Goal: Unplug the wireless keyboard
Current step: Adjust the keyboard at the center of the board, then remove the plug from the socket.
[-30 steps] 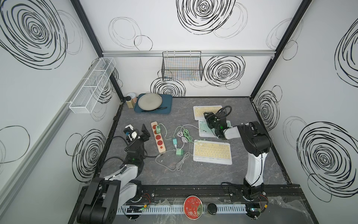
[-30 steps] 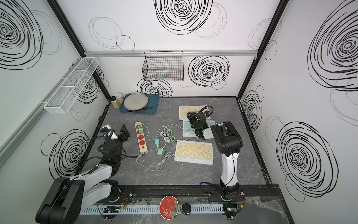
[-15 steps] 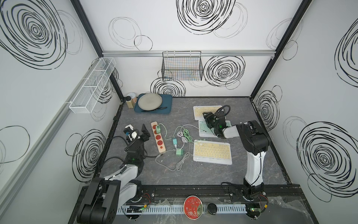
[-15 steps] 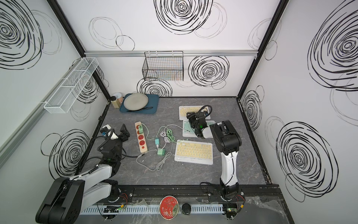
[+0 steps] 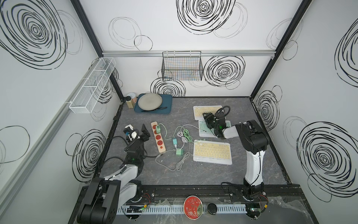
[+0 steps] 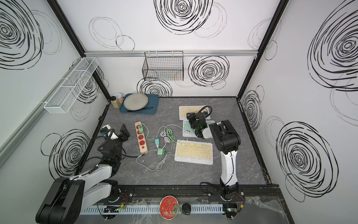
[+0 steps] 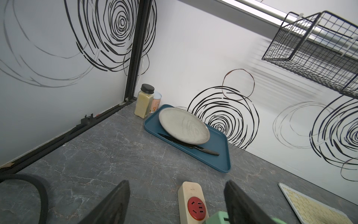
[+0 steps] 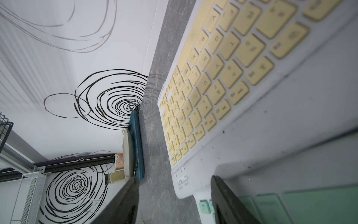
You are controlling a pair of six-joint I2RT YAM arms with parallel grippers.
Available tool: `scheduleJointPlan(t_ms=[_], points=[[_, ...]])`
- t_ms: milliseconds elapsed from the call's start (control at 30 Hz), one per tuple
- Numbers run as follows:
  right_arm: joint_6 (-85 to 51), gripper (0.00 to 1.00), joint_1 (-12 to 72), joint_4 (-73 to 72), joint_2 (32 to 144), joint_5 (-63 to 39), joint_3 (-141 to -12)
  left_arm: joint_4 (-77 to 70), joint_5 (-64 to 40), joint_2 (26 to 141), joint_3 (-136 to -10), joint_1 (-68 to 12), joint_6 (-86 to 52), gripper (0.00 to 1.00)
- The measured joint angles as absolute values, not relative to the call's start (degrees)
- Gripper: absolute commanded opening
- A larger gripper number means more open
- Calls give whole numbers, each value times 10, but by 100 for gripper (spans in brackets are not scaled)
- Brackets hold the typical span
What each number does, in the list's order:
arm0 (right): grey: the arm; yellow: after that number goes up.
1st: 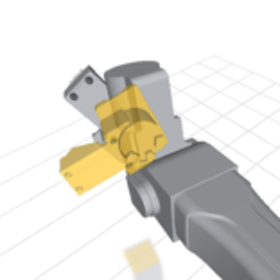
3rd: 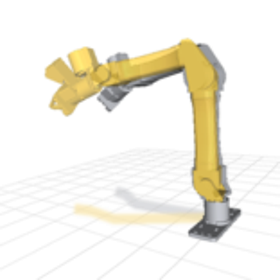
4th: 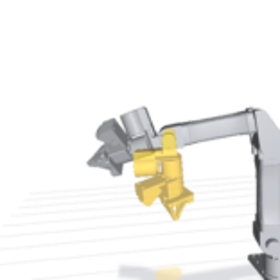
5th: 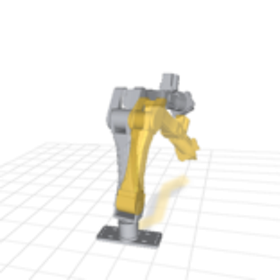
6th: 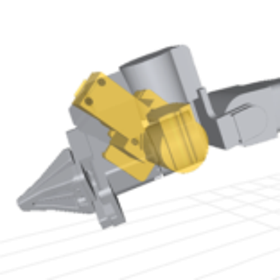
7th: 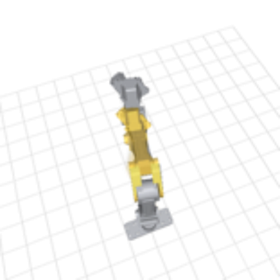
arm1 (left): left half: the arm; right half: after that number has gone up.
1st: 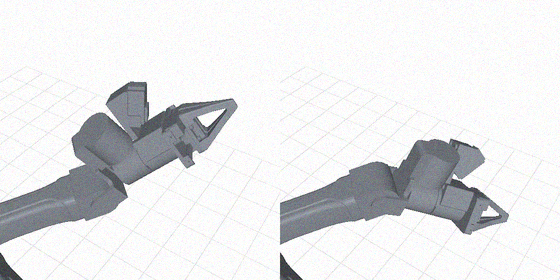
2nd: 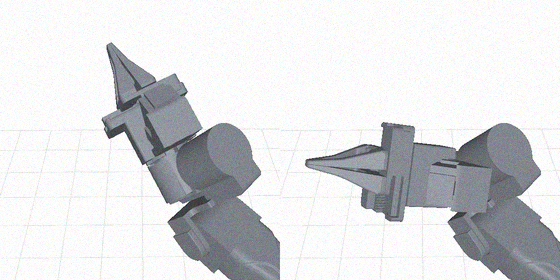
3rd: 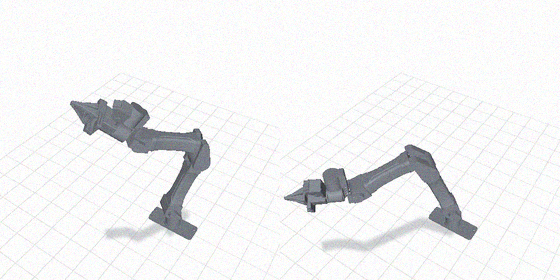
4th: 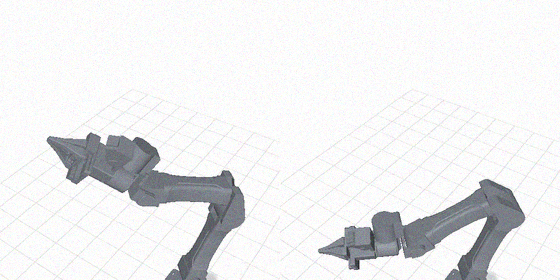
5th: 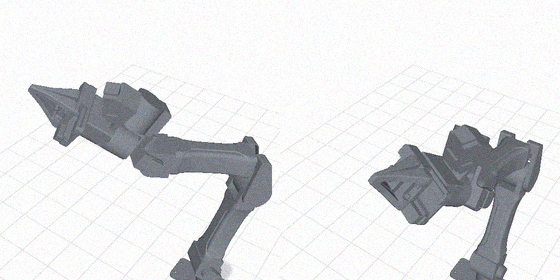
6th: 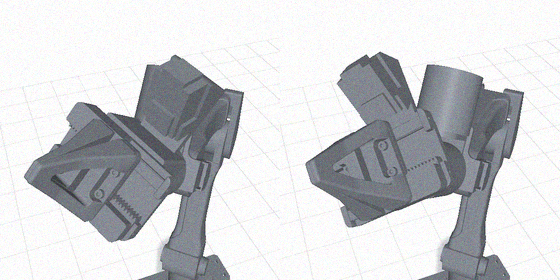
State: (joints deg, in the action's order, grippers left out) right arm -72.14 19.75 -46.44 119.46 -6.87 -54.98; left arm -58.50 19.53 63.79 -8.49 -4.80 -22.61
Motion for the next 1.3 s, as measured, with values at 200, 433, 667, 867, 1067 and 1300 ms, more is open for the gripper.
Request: scheduleJointPlan(t_ms=[200, 433, 667, 867, 1067, 1300], points=[[-722, 63, 197, -459, 1195, -69, -550, -585, 195, 638, -85, -48, -227, 80], [-721, 63, 197, -445, 1213, -73, -584, -585, 195, 638, -85, -48, -228, 81], [-715, 63, 197, -436, 1216, -79, -599, -582, 209, 641, -85, -48, -244, 90], [-652, 63, 214, -383, 1161, -63, -585, -500, 209, 634, -124, -31, -308, 100], [-519, 60, 320, -291, 997, 38, -589, -439, 171, 603, -134, 11, -375, 99], [-374, 43, 494, -249, 960, 117, -631, -230, 231, 616, -251, 8, -465, 100]])
